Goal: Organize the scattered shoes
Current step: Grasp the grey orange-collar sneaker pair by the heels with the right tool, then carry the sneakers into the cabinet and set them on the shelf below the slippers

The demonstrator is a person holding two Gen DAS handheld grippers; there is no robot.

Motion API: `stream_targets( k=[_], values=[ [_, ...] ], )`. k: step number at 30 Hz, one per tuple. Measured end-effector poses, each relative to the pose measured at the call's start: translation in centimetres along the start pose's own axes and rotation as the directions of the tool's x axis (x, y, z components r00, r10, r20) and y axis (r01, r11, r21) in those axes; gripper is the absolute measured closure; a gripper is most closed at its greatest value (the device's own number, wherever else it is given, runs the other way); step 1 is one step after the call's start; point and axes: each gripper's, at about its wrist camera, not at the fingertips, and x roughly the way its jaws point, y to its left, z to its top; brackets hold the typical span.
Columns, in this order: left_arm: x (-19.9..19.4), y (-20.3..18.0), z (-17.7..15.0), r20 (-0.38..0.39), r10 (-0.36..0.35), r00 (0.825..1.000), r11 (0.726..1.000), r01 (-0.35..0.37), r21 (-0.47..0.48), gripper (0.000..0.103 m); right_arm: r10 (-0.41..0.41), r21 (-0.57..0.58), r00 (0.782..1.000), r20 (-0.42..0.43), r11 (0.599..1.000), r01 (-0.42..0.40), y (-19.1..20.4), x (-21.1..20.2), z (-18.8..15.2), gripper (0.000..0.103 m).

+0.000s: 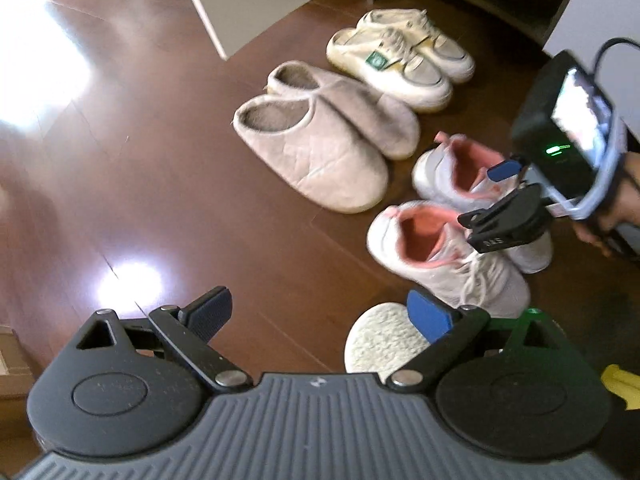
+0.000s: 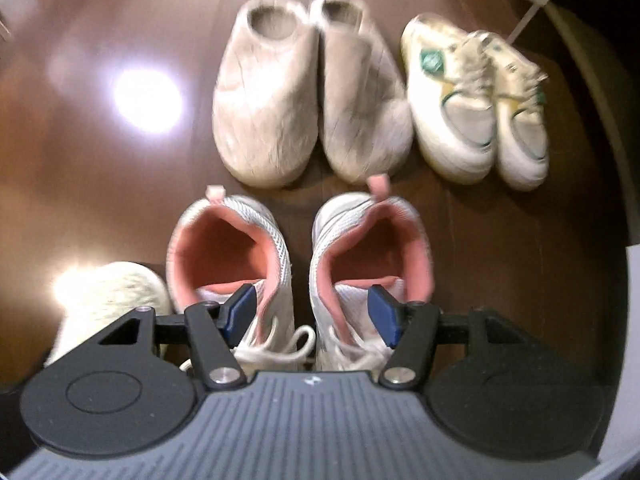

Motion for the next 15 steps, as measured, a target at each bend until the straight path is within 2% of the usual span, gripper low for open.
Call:
stream_targets(
  k=[2,4,5,6,10,12,13,15],
  values=[
    [0.7,-0.2,-0.7,-0.009,-0.010,1.000,1.000,0.010,-0.023,0.007,-0.018,0.005,0.998,-0.057,1.000,0.018,0.6,2.2,-0.3,0.047],
    [1.2,-0.5,-1.3,-0.018,-0.016,1.000,0.999,0.016,-0.038,0.007,-0.067,-0.030,0.996,-0.067,0.997,0.065,1.3,3.4,-0.7,0.054],
    [1.4,-0.7,-1.6,-0.026,-0.018,0.999,0.999,0.017,-0.044,0.007,-0.075,-0.036,0.995,-0.070,0.997,0.073,1.5,4.1,-0.9,0.063],
    [1.5,-0.8,-1.9,-0.032,-0.020,0.999,0.999,0.019,-0.047,0.007,-0.068,-0.028,0.995,-0.076,0.997,0.066,1.3,4.6,-0.9,0.074],
    [1.4,-1.9,-1.7,-0.053,-0.035,0.998,0.998,0.033,-0.050,0.007,-0.019,0.004,0.995,-0.099,1.000,0.019,0.5,5.3,-0.8,0.081],
    [0.9,-2.2,-1.4,-0.053,-0.038,0.998,0.998,0.036,-0.045,0.007,0.011,0.043,0.994,-0.108,0.999,-0.006,-0.5,4.6,-1.1,0.082],
    [0.2,-2.4,-1.0,-0.043,-0.040,0.998,0.999,0.039,-0.037,0.007,0.035,0.135,0.995,-0.095,0.991,-0.022,-2.1,3.2,-1.5,0.082],
    [-0.6,-2.7,-0.6,-0.032,-0.044,0.999,0.999,0.043,-0.024,0.007,0.057,0.245,0.995,-0.077,0.969,-0.037,-3.9,1.8,-1.5,0.082]
  ],
)
